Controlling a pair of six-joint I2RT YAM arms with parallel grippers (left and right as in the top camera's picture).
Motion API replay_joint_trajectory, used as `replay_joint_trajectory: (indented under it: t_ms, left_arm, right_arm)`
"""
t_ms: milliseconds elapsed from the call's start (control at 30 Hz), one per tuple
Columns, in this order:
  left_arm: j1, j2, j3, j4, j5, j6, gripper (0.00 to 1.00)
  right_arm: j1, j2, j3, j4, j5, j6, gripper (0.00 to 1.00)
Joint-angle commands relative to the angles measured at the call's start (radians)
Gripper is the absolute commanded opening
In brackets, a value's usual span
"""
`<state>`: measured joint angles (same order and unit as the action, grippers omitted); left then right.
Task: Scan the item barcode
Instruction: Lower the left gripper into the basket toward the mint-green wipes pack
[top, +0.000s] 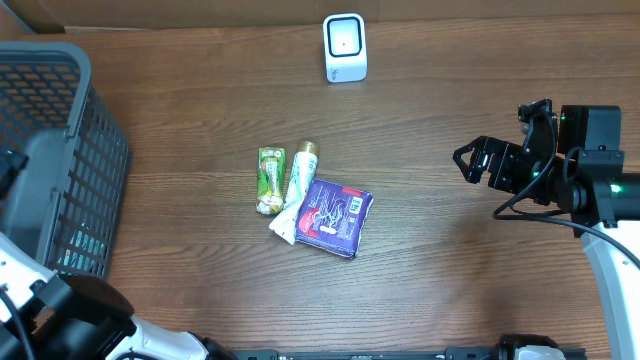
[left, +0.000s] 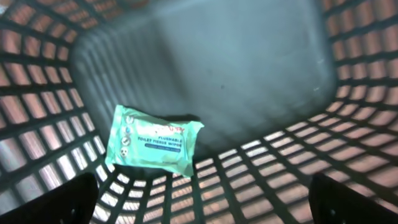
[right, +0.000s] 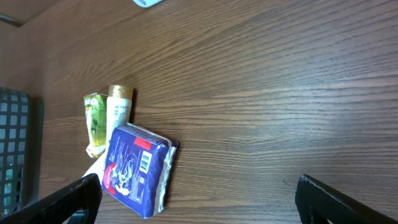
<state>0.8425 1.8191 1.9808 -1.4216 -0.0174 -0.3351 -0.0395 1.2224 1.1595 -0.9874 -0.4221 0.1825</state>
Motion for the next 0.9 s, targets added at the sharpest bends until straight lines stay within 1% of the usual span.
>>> replay_joint_trajectory:
  t_ms: [0,133,367,867]
  left_arm:
    - [0.003,0.009,-0.128,0.049,0.008,0.050,1.00]
    - [0.002,0.009,-0.280,0.151,0.014,0.083,1.00]
    - [0.003,0.009,-0.484,0.310,0.010,0.138,1.00]
    - [0.002,0.009,-0.697,0.534,0.006,0.170,1.00]
  right_arm:
    - [-0.004,0.003,0.019,0.005,-0.006,-0.008,1.00]
    - [-0.004,0.003,0.019,0.005,-0.006,-0.008,1.00]
    - [-0.004,0.003,0.019,0.005,-0.006,-0.008,1.00]
    - [-0.004,0.003,0.019,0.005,-0.006,-0.008,1.00]
